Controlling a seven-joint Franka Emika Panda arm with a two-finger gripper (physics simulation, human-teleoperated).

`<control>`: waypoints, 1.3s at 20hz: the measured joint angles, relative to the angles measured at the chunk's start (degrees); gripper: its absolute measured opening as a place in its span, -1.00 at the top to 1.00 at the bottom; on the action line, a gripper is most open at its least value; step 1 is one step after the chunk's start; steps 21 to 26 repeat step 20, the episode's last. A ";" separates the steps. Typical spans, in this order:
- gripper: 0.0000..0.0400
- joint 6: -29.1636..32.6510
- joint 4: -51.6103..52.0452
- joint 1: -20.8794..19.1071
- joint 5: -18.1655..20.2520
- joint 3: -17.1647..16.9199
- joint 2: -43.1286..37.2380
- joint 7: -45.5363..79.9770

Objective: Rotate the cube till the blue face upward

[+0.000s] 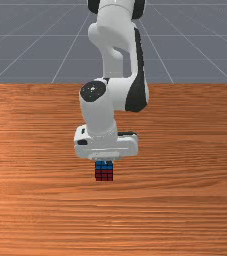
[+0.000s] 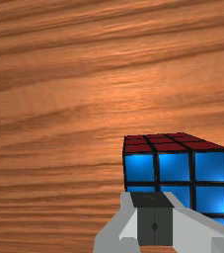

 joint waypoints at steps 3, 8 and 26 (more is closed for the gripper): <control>0.94 0.45 -0.03 0.24 -0.08 0.00 0.00 0.19; 0.89 1.11 -0.39 1.79 -0.62 0.11 -0.31 1.59; 1.00 1.29 -0.88 6.58 -2.21 1.63 0.22 3.85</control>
